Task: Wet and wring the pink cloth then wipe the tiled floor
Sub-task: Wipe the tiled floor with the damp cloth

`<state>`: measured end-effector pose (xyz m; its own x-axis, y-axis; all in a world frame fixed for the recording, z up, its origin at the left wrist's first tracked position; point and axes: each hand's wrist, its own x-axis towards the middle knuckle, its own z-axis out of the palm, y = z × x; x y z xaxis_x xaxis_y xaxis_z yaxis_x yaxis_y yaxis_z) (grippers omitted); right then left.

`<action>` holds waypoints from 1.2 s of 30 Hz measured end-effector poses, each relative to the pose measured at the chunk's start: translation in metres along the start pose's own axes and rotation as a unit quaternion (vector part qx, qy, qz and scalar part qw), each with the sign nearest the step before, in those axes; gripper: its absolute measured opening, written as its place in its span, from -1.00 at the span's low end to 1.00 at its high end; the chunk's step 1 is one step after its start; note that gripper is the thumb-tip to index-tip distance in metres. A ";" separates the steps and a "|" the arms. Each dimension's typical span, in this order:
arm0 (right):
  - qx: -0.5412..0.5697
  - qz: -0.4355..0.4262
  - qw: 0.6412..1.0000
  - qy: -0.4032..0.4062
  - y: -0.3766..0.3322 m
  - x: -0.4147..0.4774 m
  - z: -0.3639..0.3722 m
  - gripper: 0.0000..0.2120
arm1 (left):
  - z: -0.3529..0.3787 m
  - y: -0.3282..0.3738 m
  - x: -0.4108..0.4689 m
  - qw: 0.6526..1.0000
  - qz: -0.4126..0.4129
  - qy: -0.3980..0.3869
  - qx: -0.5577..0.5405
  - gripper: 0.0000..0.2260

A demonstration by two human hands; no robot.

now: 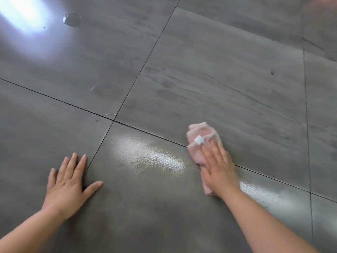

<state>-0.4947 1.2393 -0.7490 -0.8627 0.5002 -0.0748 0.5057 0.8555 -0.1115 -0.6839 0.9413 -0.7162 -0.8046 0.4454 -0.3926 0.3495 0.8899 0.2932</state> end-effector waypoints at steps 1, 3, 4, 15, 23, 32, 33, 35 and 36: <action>0.015 0.082 0.996 0.006 0.027 -0.001 -0.007 -0.43 | 0.001 -0.008 0.003 1.000 -0.001 0.017 0.000 0.04; 0.033 0.237 0.971 -0.022 0.066 -0.001 -0.023 -0.35 | 0.009 -0.017 0.008 1.000 0.009 0.014 0.020 0.15; 0.049 0.295 0.954 -0.024 0.072 0.001 -0.026 -0.30 | 0.011 -0.019 0.010 1.000 0.006 0.015 0.018 0.18; 0.024 -0.117 0.992 0.039 -0.214 0.054 0.032 -0.47 | 0.016 -0.034 0.014 0.996 0.055 -0.054 0.036 -0.26; 0.000 0.014 1.000 0.017 -0.058 0.070 0.008 -0.37 | 0.020 -0.042 0.014 0.997 0.044 -0.031 0.051 -0.27; 0.055 0.135 0.987 0.063 -0.096 0.017 0.016 -0.42 | 0.011 -0.031 0.015 0.999 0.000 -0.016 0.029 0.08; 0.032 0.025 0.996 0.076 -0.120 0.008 0.025 -0.44 | 0.009 -0.029 0.015 0.999 -0.001 -0.029 0.032 0.06; -0.018 -0.169 0.985 0.043 -0.154 -0.011 0.030 -0.42 | 0.006 -0.025 0.015 0.999 0.003 -0.029 0.037 -0.03; -0.036 -0.231 0.972 0.026 -0.157 -0.018 0.031 -0.41 | 0.005 -0.023 0.013 0.999 0.002 -0.029 0.042 -0.11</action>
<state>-0.5581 1.0920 -0.7607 -0.9978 0.0639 0.0173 0.0629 0.9967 -0.0507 -0.7004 0.9267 -0.7324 -0.7749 0.4511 -0.4429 0.3929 0.8925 0.2216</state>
